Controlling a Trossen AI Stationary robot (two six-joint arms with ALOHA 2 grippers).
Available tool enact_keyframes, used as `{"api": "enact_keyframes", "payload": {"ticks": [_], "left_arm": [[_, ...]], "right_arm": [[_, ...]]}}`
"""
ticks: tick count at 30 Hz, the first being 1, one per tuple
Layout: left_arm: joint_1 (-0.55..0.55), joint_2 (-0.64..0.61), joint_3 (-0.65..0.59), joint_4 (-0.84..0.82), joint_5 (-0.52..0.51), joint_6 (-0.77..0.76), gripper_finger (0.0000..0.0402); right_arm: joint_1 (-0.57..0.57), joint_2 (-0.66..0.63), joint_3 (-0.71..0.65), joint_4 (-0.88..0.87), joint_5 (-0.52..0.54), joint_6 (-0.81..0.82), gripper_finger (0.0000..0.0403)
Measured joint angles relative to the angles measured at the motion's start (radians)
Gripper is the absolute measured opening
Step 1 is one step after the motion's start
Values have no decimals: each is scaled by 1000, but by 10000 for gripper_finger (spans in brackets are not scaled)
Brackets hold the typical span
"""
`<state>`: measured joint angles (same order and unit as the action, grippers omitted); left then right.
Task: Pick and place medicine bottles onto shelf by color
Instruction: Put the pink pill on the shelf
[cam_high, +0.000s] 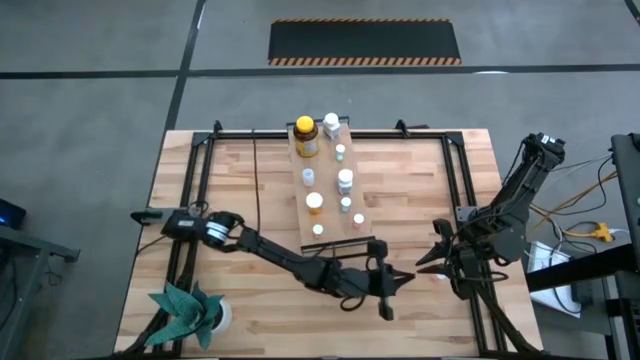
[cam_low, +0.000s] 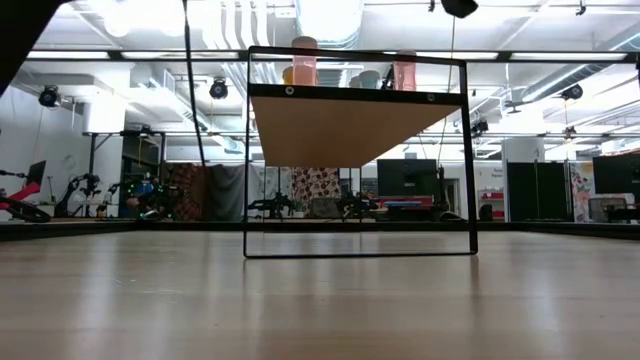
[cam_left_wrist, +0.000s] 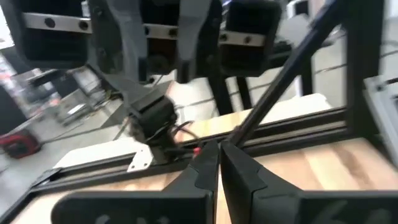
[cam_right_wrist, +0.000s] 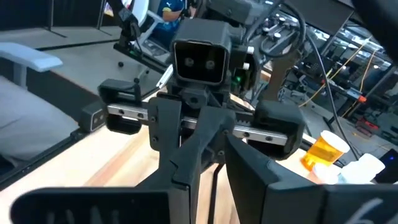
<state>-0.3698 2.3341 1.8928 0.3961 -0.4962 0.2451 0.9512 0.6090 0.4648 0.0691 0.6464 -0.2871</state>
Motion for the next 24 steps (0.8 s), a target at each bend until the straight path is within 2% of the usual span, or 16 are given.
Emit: {"api": "enact_keyframes", "payload": {"ticks": [3,5,11,13,17,21,24], "left_arm": [[-9,35,84,-83,-64,-3,0],[-18,52,115,-108,-67,-3,0],[-49,55,121,-102,-80,-27,0],[-59,55,116,-108,-86,-26,0],[-87,47,123,-145,-115,-3,0],[-128,-6,114,-238,-157,1,0],[-163,-43,112,-331,-193,5,0]], "right_arm": [[0,-1,0,-13,0,0,63],[0,-6,0,-16,0,0,63],[0,-25,1,-25,0,35,63],[0,-34,9,-99,0,134,63],[0,-7,22,-255,-29,462,69],[0,87,38,-291,-198,653,97],[1,185,124,-463,-275,858,125]]}}
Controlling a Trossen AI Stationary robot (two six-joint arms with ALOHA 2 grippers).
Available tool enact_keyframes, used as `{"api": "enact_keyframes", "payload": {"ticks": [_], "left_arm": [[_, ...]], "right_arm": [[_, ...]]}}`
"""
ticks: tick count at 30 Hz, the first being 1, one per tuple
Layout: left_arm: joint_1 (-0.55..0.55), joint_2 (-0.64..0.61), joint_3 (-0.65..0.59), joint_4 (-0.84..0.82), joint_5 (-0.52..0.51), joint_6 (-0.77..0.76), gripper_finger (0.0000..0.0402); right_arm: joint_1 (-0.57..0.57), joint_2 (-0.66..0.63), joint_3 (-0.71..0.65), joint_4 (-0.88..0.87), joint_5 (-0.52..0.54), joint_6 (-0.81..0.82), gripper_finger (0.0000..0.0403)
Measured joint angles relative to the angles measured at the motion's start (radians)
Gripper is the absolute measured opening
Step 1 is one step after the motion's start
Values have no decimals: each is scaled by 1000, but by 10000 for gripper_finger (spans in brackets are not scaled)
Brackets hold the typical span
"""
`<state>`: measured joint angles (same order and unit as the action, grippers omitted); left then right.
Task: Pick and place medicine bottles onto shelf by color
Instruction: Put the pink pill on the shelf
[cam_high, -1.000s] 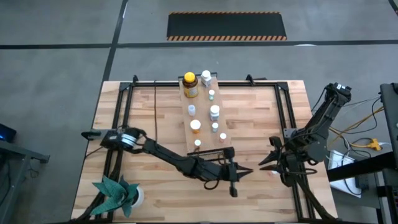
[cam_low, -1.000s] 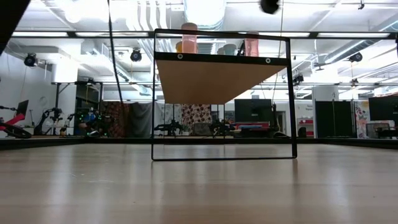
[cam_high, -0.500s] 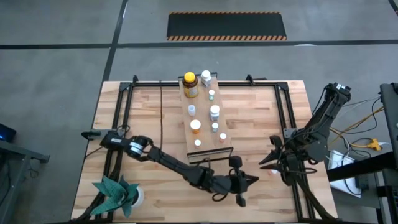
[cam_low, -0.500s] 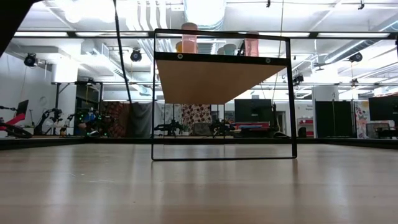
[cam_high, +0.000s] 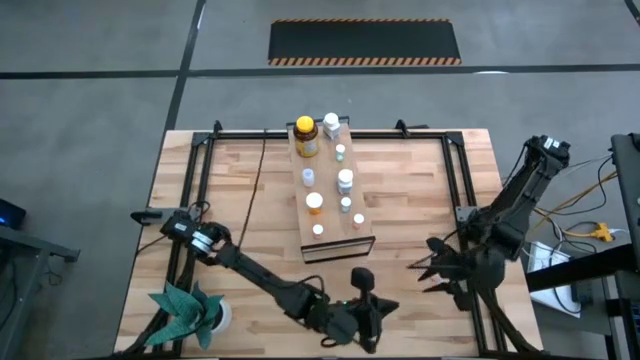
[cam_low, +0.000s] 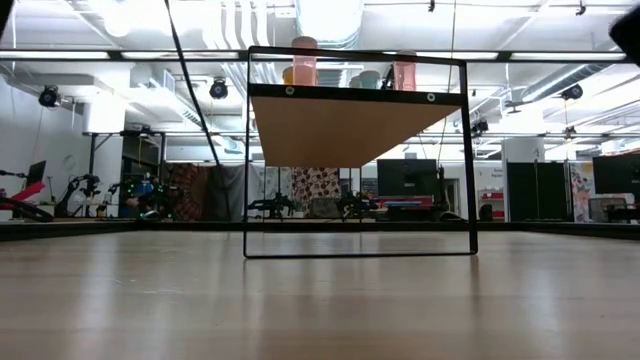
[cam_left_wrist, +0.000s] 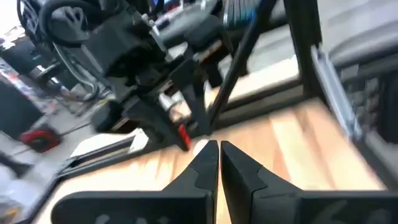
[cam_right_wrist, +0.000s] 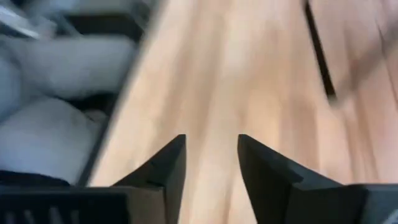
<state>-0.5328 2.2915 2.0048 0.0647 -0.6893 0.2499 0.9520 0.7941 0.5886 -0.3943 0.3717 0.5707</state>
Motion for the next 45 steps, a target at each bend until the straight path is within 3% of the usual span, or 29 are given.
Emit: {"api": "enact_keyframes", "payload": {"ticks": [6,11,18,23,29,39,45], "left_arm": [[-58,-89,-15,-203,-31,19,0],[-80,-161,-33,-321,-33,18,0],[-85,-219,-34,-364,-36,22,0],[-85,-226,-35,-406,-35,32,0],[-85,-231,-35,-411,-35,45,0],[-84,-231,-35,-413,-35,45,0],[-84,-232,-35,-413,-38,44,0]], "right_arm": [[0,254,206,-529,-111,359,179],[4,409,282,-736,-277,432,214],[4,473,281,-723,-299,391,242],[4,468,235,-656,-266,381,239],[4,466,216,-620,-266,381,204],[3,463,215,-618,-266,389,108],[3,452,256,-624,-275,391,108]]}}
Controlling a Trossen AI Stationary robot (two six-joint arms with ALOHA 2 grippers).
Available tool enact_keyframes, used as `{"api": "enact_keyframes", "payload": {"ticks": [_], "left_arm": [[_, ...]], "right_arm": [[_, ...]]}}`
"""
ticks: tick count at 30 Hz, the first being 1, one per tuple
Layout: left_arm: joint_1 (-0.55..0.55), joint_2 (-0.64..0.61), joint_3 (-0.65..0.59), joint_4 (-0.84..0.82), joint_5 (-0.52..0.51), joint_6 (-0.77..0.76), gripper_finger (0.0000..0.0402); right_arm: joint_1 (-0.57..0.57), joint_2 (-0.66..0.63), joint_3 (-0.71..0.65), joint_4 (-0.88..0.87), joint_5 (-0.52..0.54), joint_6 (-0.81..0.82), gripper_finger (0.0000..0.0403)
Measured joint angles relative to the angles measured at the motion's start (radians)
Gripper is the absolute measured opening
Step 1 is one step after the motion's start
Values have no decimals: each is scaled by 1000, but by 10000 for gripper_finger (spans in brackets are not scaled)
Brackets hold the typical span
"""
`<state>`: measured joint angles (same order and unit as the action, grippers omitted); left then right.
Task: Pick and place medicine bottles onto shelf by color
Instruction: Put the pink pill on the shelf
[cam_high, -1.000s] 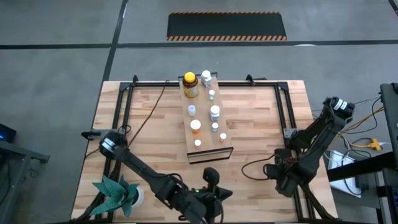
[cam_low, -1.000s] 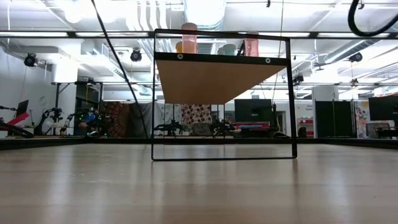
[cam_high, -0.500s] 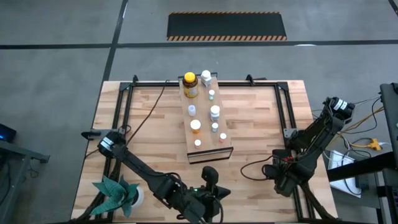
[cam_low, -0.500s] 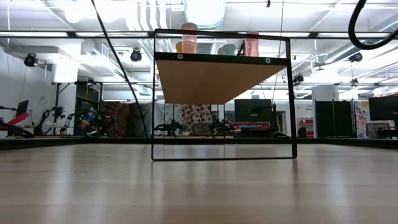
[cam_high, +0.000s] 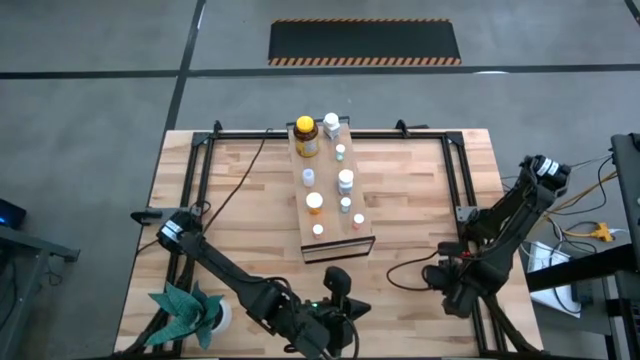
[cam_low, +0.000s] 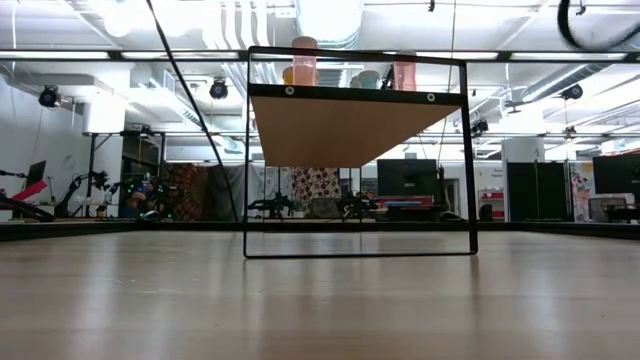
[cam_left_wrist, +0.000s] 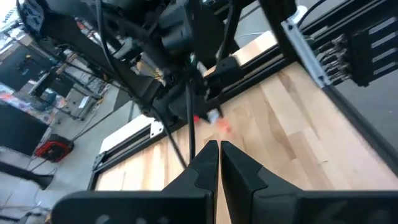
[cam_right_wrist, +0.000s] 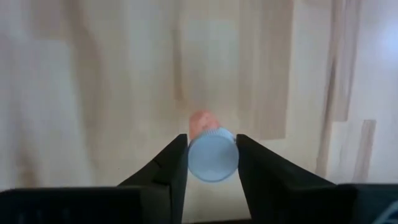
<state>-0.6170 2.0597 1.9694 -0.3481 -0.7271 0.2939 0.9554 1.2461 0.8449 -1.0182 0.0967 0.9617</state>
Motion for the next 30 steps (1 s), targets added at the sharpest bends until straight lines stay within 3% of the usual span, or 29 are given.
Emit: {"api": "enact_keyframes", "payload": {"ticks": [5,12,20,25,30], "left_arm": [[0,-45,0,-79,-43,-18,0],[7,-157,-64,-130,-46,-77,14],[37,-296,-220,-53,-45,-103,123],[112,-347,-343,80,-36,-76,189],[185,-385,-428,111,9,-48,218]], "right_arm": [[-2,-29,141,-69,22,0,125],[-61,-35,426,-212,234,-93,110],[-209,-34,674,-154,416,-450,109],[-349,-34,713,22,419,-745,109],[-482,-34,728,94,371,-944,109]]}}
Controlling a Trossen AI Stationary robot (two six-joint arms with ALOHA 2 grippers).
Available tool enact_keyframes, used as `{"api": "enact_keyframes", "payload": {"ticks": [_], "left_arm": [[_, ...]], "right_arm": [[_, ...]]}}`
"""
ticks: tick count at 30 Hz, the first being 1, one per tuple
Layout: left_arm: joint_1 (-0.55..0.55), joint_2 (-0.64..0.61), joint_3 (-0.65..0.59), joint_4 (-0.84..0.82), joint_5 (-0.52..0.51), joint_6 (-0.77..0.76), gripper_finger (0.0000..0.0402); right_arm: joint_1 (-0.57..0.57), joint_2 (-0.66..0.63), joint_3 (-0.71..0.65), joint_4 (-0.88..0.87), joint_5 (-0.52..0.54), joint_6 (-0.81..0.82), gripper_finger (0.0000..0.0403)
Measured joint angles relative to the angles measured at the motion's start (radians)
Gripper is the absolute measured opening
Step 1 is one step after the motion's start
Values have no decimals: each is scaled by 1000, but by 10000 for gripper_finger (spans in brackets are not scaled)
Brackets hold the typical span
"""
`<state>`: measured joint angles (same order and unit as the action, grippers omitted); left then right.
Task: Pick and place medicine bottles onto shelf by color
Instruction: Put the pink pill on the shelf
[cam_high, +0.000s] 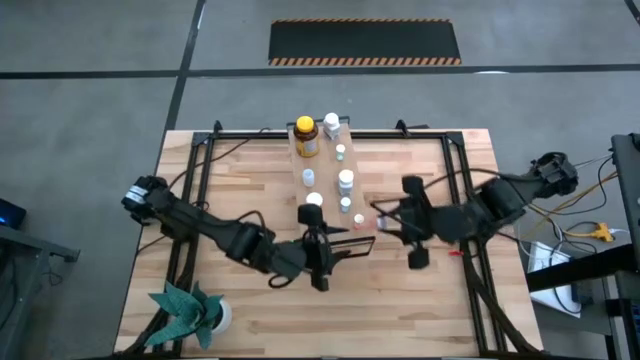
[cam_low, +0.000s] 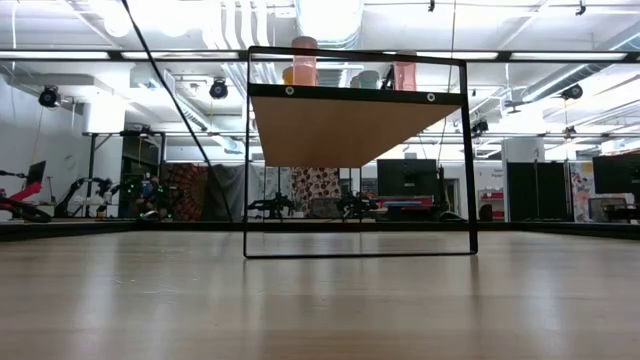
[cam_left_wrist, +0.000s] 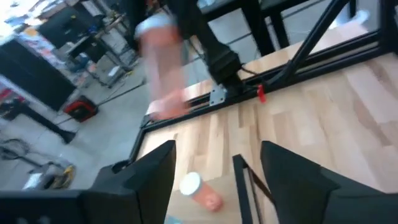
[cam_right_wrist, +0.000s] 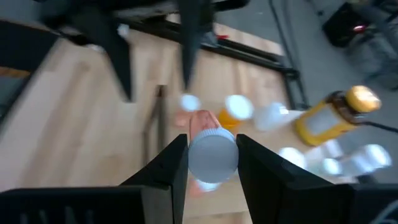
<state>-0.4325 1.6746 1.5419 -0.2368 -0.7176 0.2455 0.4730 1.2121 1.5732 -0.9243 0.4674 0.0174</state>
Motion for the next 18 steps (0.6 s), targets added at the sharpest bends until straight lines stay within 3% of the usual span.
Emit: {"api": "enact_keyframes", "payload": {"ticks": [5,12,18], "left_arm": [[50,-26,-24,10,58,17,219],[60,-83,-26,8,56,132,219],[60,-172,-51,-42,46,155,219]], "right_arm": [[-116,0,4,39,-8,-123,109],[-293,46,44,86,-229,-193,109],[-395,153,178,28,-267,-242,109]]}}
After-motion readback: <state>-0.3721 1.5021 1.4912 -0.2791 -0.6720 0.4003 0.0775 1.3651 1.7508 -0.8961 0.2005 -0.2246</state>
